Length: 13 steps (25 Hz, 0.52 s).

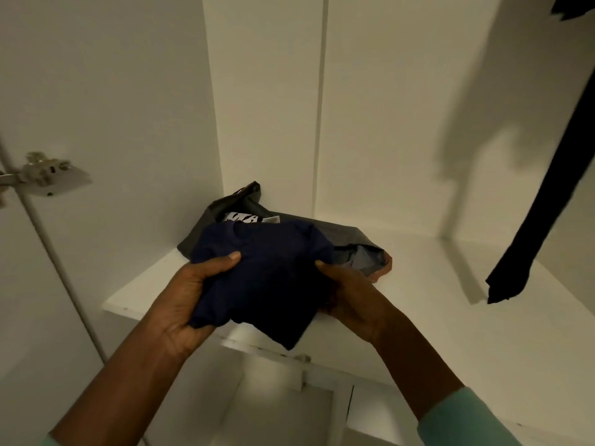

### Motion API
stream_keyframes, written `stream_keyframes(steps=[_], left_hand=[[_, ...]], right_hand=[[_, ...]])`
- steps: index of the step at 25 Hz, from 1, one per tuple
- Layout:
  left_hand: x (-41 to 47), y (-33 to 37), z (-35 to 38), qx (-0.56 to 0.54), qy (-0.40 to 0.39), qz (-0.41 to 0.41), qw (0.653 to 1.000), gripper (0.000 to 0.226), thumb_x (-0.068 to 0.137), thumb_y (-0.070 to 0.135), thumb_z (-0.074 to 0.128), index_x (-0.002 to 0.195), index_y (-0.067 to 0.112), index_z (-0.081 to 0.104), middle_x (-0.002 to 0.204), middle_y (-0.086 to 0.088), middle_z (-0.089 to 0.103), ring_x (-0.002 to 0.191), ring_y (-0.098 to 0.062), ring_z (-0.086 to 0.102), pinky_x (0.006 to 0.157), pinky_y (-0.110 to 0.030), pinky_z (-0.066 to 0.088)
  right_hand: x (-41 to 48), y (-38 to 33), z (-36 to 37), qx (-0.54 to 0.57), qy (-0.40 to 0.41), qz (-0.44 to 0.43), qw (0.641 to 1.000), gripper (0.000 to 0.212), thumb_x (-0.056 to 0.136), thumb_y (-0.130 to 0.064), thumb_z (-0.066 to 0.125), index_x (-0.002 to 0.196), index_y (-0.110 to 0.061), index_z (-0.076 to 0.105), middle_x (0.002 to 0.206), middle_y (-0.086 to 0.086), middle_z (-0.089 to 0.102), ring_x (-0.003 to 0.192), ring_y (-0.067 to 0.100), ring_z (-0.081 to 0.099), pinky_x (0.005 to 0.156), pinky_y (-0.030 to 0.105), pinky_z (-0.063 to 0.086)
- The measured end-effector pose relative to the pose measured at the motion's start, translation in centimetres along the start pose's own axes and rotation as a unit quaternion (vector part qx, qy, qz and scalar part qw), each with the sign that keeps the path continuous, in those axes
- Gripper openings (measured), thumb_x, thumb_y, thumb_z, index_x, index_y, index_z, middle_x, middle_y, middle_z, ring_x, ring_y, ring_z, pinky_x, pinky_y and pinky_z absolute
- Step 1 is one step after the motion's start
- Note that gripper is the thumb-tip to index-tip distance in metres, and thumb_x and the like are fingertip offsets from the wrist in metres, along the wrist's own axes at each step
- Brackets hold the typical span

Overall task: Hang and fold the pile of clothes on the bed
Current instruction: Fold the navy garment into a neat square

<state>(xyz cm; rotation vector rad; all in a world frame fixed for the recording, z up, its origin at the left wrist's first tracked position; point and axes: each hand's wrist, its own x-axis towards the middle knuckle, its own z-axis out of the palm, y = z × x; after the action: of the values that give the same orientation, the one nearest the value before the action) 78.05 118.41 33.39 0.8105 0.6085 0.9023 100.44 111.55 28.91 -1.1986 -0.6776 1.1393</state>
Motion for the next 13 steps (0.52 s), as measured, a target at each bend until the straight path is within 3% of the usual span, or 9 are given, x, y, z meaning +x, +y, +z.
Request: stream_keyframes(steps=[2, 5, 9, 11, 13], left_hand=[[3.1, 1.2, -0.1, 0.006, 0.009, 0.001, 1.0, 0.044, 0.079, 0.004, 0.066, 0.123, 0.008, 0.068, 0.116, -0.015, 0.077, 0.097, -0.027, 0.078, 0.077, -0.036, 0.064], [7.7, 2.9, -0.3, 0.044, 0.011, -0.006, 0.999, 0.051, 0.078, 0.004, 0.067, 0.128, 0.009, 0.067, 0.12, -0.015, 0.076, 0.103, -0.029, 0.076, 0.076, -0.035, 0.065], [13.4, 3.8, 0.0, 0.087, -0.012, -0.027, 0.996, 0.049, 0.075, 0.006, 0.071, 0.123, 0.008, 0.07, 0.116, -0.015, 0.077, 0.094, -0.026, 0.076, 0.069, -0.032, 0.065], [16.1, 3.9, 0.5, 0.104, -0.047, -0.044, 0.993, 0.042, 0.077, 0.007, 0.073, 0.119, 0.011, 0.072, 0.112, -0.014, 0.078, 0.091, -0.028, 0.077, 0.069, -0.036, 0.065], [18.7, 3.8, 1.2, 0.096, -0.093, -0.04, 0.99, 0.041, 0.079, 0.007, 0.072, 0.12, 0.012, 0.071, 0.111, -0.013, 0.078, 0.092, -0.028, 0.078, 0.067, -0.037, 0.064]], right_hand=[[5.7, -0.4, -1.2, -0.21, 0.078, -0.04, 0.974, 0.011, 0.106, -0.024, 0.058, 0.107, -0.02, 0.069, 0.106, 0.005, 0.073, 0.099, 0.021, 0.07, 0.087, 0.032, 0.057], [12.8, -1.7, -3.7, -0.541, 0.086, -0.106, 0.83, 0.016, 0.103, -0.017, 0.059, 0.114, -0.024, 0.07, 0.118, 0.001, 0.069, 0.104, 0.015, 0.065, 0.096, 0.033, 0.054], [17.2, -2.6, -4.9, -0.755, -0.014, 0.025, 0.655, 0.042, 0.102, -0.023, 0.063, 0.142, -0.015, 0.055, 0.143, 0.01, 0.058, 0.128, 0.028, 0.056, 0.11, 0.039, 0.044], [19.0, -3.0, -5.6, -0.764, -0.014, 0.008, 0.645, 0.06, 0.102, -0.027, 0.063, 0.157, -0.019, 0.041, 0.16, 0.01, 0.044, 0.145, 0.032, 0.043, 0.121, 0.042, 0.033], [19.9, -4.0, -6.8, -0.728, 0.02, -0.065, 0.683, 0.074, 0.097, -0.02, 0.063, 0.163, -0.02, 0.029, 0.166, 0.01, 0.034, 0.151, 0.032, 0.034, 0.124, 0.04, 0.029]])
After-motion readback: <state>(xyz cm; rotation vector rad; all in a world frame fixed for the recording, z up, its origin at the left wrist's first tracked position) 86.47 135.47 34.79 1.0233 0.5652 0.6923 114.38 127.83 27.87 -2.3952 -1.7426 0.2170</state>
